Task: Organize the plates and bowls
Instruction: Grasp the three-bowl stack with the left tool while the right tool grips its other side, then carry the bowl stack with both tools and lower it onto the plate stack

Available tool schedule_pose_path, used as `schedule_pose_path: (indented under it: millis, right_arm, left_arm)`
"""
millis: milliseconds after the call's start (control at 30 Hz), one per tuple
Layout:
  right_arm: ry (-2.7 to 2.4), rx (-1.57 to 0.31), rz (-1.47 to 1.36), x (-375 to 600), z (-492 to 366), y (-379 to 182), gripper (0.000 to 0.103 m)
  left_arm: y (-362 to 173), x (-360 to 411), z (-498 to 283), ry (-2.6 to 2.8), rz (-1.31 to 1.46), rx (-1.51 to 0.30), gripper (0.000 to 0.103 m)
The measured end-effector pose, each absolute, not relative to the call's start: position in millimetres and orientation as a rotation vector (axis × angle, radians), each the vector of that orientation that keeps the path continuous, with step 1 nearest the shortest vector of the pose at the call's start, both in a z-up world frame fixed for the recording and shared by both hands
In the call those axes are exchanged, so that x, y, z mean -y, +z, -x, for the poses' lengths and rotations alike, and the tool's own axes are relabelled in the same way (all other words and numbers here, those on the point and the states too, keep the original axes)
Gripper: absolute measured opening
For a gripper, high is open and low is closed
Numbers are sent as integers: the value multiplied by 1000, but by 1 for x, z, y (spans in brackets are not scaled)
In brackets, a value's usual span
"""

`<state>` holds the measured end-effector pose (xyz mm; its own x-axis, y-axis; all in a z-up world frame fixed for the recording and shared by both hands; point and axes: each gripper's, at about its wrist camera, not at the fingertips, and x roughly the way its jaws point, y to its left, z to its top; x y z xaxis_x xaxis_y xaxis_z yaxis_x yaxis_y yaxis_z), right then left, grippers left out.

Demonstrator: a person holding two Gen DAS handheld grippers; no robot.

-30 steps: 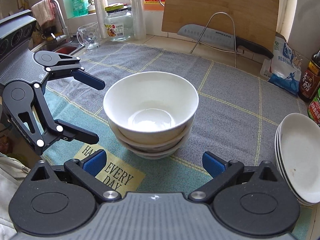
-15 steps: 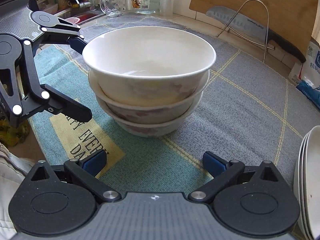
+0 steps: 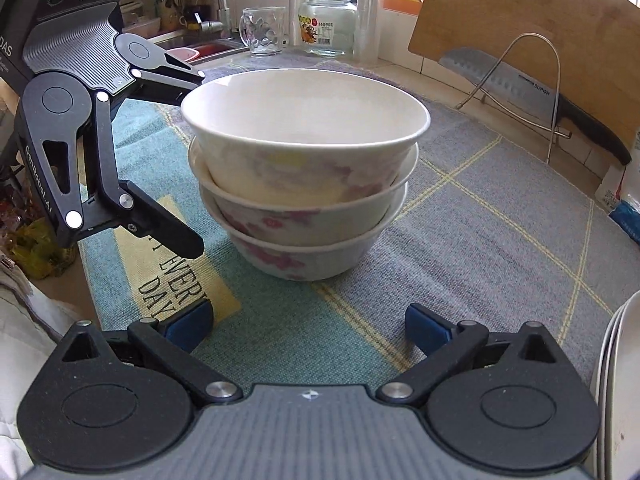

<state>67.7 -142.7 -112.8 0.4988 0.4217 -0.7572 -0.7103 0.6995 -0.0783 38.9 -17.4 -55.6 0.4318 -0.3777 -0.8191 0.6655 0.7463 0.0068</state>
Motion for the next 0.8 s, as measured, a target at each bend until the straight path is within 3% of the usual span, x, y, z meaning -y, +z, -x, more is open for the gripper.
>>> schedule_pose_path:
  millis: [400, 467, 800]
  right_arm:
    - [705, -776, 509, 118, -86, -90, 103]
    - [706, -787, 529, 115, -89, -90, 99]
    - [789, -825, 517, 114, -96, -79, 92]
  left_arm:
    - [-57, 10, -56, -946, -503, -812, 96]
    - [-58, 10, -58, -972, -517, -804, 95]
    - [-57, 14, -65, -1101, -517, -805, 82]
